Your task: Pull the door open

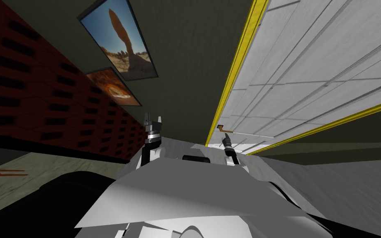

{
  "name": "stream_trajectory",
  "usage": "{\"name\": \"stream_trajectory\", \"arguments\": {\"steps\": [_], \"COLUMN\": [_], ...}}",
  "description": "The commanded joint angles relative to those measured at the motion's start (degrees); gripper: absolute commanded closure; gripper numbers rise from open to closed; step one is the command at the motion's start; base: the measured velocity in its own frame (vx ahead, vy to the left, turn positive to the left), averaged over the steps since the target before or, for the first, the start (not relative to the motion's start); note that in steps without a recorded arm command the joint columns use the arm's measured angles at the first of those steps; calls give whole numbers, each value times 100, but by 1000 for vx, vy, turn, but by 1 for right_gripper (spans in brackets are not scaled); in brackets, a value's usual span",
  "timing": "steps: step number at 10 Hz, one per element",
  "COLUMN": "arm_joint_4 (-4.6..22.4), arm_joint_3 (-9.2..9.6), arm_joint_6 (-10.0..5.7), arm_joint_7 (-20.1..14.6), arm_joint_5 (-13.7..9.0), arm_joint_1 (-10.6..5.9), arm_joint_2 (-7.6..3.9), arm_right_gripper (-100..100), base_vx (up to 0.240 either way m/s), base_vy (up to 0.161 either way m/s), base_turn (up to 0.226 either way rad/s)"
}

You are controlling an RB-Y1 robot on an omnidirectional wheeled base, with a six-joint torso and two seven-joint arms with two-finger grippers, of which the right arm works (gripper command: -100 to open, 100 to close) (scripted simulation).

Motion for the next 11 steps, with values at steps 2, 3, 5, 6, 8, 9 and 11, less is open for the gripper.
{"name": "stream_trajectory", "arguments": {"steps": [2,3,5,6,8,9,11], "arm_joint_4": [-78,8,46,128,149,149,149], "arm_joint_3": [-248,-400,-467,-611,-538,-538,-538], "arm_joint_6": [11,-43,-67,-119,-109,-109,-109], "arm_joint_7": [-70,-121,-144,-193,-175,-175,-175], "arm_joint_5": [16,27,33,44,39,39,39], "arm_joint_1": [121,141,151,171,135,135,135], "arm_joint_2": [-77,-126,-148,-195,-183,-183,-183], "arm_right_gripper": [-100,-100,-100,-100,100,100,100], "base_vx": [102,146,129,99,23,-21,-14], "base_vy": [9,-8,-38,-11,-6,5,3], "base_turn": [141,321,93,167,2,-13,3]}}
